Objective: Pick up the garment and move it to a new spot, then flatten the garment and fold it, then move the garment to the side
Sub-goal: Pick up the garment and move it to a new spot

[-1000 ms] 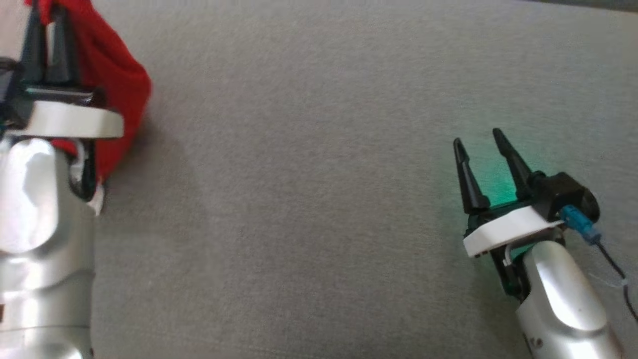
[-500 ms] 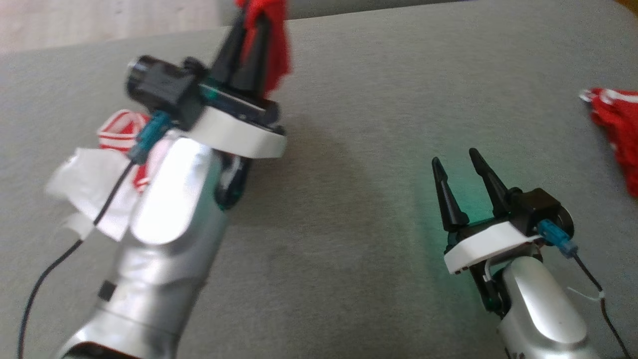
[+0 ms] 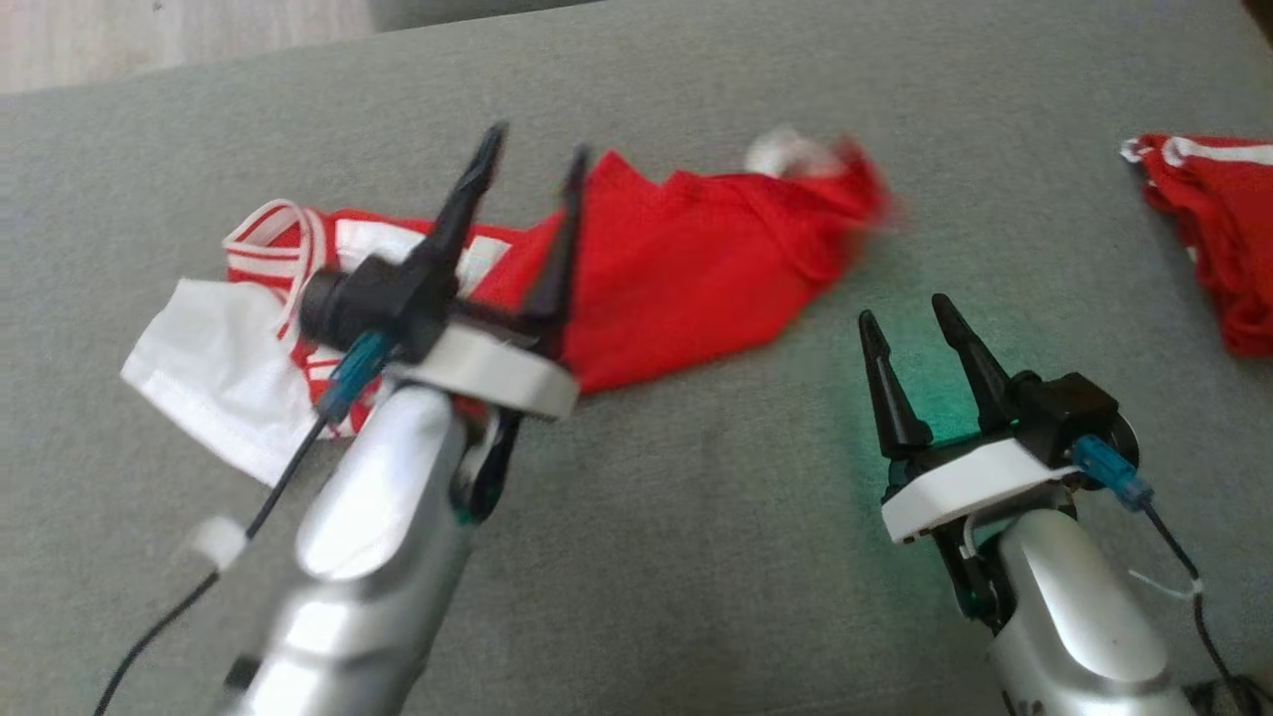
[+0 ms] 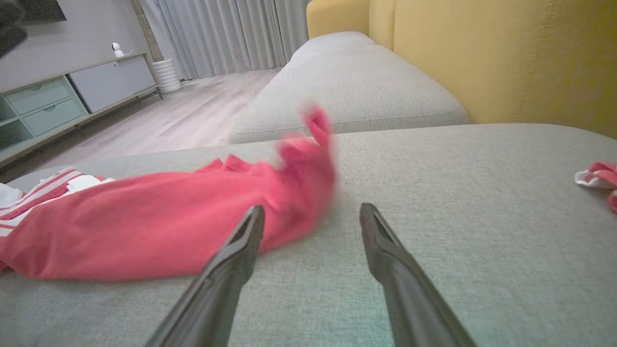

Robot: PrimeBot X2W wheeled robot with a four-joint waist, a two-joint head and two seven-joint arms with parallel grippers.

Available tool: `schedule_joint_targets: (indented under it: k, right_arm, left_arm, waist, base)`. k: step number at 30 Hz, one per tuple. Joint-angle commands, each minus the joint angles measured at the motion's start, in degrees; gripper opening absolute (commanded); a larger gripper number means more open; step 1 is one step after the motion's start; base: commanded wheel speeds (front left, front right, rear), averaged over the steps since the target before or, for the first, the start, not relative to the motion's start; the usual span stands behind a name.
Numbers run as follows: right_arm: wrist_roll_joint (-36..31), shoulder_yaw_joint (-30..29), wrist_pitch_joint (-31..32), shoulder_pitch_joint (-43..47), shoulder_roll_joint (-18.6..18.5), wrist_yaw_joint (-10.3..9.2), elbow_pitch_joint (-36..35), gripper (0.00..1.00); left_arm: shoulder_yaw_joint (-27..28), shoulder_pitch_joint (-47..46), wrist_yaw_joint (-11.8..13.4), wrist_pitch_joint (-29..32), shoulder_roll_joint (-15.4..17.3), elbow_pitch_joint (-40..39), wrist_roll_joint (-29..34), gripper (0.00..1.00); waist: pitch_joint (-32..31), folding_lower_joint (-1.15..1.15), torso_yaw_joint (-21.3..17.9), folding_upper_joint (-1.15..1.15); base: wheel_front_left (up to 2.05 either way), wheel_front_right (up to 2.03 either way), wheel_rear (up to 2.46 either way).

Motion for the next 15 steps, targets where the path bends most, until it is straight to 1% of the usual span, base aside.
schedule_joint_targets:
  k: [1, 6, 7, 8, 15]
  right_arm:
    - [0.25, 0.50, -0.21, -1.85, 0.85, -0.05, -1.59, 1.00]
    - [-0.11, -0.66, -0.21, -1.87, 0.86, -0.05, -1.43, 1.00]
    - [-0.11, -0.66, -0.21, -1.87, 0.86, -0.05, -1.43, 1.00]
    - [-0.18, -1.02, -0.21, -1.86, 0.86, -0.05, -1.38, 1.00]
    - [-0.38, -2.44, -0.22, -1.19, 0.87, -0.05, -0.58, 1.00]
  left_arm:
    - [5.39, 1.78, 0.91, -0.24, 1.81, -2.15, 1.14, 1.00]
    - [15.15, 10.77, 2.17, -0.24, 2.97, -5.77, 3.88, 1.00]
    - [15.15, 10.77, 2.17, -0.24, 2.97, -5.77, 3.88, 1.00]
    - [16.72, 12.53, 2.22, -0.24, 3.05, -6.55, 4.70, 1.00]
    - [26.97, 23.58, 2.43, -0.24, 1.85, -11.47, 7.63, 1.00]
  waist:
    - [0.12, 0.00, 1.52, 0.00]
    - [0.05, 0.00, 3.80, 0.00]
    - [0.05, 0.00, 3.80, 0.00]
    - [0.00, 0.00, 4.27, 0.00]
    - [-1.06, 0.00, 6.30, 0.00]
  base:
    - [0.00, 0.00, 0.00]
    - [0.00, 0.00, 0.00]
    - [0.00, 0.00, 0.00]
    - [0.00, 0.00, 0.00]
    - [0.00, 0.00, 0.00]
